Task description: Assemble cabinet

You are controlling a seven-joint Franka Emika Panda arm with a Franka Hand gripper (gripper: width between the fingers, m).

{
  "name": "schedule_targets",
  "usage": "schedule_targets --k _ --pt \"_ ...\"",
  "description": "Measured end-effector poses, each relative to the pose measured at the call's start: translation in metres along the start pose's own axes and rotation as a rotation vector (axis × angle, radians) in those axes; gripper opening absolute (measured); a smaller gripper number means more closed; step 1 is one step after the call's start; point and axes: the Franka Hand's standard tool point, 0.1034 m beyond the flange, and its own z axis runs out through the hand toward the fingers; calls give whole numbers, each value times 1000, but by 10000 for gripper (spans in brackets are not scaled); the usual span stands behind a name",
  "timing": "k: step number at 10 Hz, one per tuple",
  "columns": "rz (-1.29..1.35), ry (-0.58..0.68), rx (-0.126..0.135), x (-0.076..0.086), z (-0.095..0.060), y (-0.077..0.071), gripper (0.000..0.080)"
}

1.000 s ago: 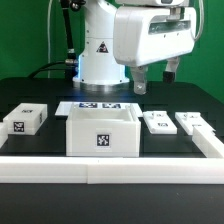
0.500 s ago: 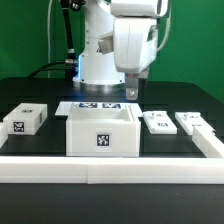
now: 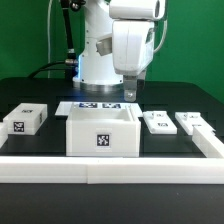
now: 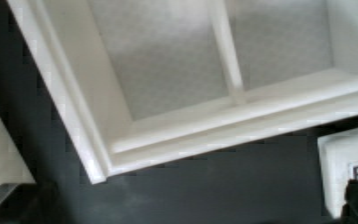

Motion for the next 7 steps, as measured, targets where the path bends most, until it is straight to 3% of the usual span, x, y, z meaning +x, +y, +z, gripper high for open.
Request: schedule_targets --k 1,3,7 --pt "-64 -5 11 -4 2 -10 798" --pt "-203 -24 8 -4 8 -20 798" --pt "-188 -24 13 -6 9 -22 798"
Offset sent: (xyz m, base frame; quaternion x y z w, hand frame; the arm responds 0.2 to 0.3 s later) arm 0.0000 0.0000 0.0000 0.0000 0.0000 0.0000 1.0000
